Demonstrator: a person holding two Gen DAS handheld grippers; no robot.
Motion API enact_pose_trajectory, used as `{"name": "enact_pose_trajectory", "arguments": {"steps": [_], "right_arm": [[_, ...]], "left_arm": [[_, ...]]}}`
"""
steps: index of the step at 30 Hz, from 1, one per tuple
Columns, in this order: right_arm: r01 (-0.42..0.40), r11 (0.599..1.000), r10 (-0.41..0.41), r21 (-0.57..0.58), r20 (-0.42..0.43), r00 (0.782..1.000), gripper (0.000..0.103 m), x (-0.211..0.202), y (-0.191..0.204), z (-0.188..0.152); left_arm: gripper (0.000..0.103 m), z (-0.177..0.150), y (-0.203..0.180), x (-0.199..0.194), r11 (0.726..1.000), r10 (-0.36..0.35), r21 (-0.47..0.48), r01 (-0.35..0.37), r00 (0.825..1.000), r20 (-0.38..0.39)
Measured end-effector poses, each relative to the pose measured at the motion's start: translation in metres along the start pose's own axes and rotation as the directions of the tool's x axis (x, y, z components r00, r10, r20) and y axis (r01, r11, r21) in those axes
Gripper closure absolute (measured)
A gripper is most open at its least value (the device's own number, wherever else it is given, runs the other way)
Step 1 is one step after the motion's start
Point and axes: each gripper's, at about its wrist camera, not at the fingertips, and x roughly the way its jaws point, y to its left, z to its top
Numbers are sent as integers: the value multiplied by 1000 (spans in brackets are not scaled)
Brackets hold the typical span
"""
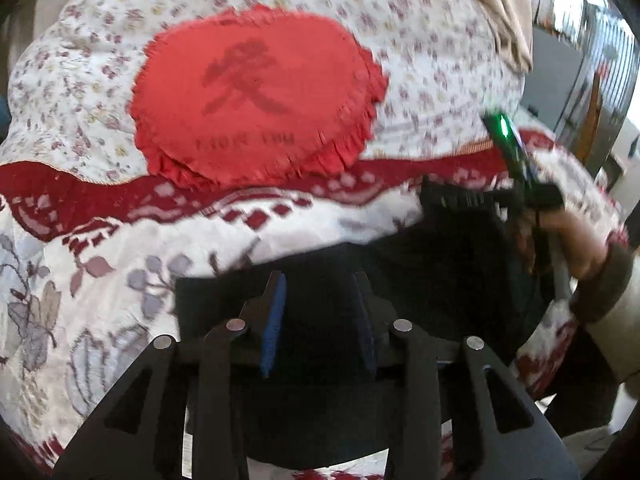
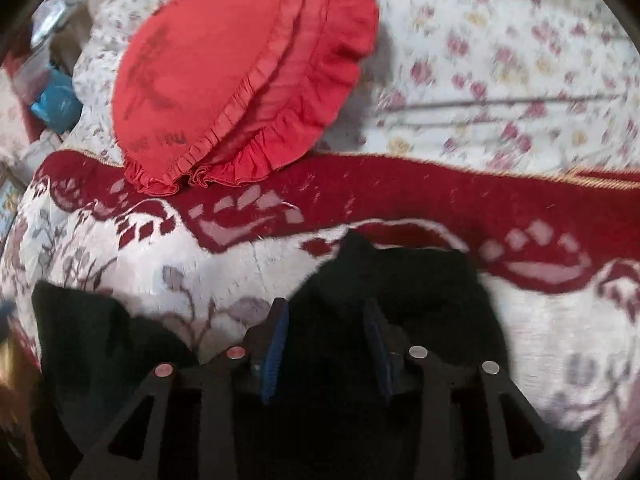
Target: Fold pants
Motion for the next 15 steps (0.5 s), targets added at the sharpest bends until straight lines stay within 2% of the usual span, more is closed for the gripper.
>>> {"name": "enact_pose_trajectory", "arguments": {"steps": [2,5,8,9,11,13,15], "right_arm": [[-52,997,53,54,-10,999,62,9,0,8],[-52,996,56,79,-53,997,47,19,2,17],[-26,999,30,33,-98,995,48,32,6,23],[-26,999,29,26,-104,994,52,33,5,24],[16,1000,-15,4,-94,995,87,27,4,26],[-5,1000,5,6,-66,998,96,17,-3,24],[-31,999,31,23,-20,999,96,-1,-14,17]], "left_arm": [[70,-9,-8,12,1000,2,19,-1,1000,-31],[70,-18,-10,28,1000,-9,11,10,997,-81],[70,-25,-10,36,1000,-10,-7,9,994,-105],[70,-26,-9,37,1000,-12,-14,11,994,-106],[70,-27,-10,36,1000,-16,-22,13,995,-103],[70,-28,-8,37,999,-26,-41,22,994,-103],[70,-27,-5,38,997,-37,-67,30,994,-106]]}}
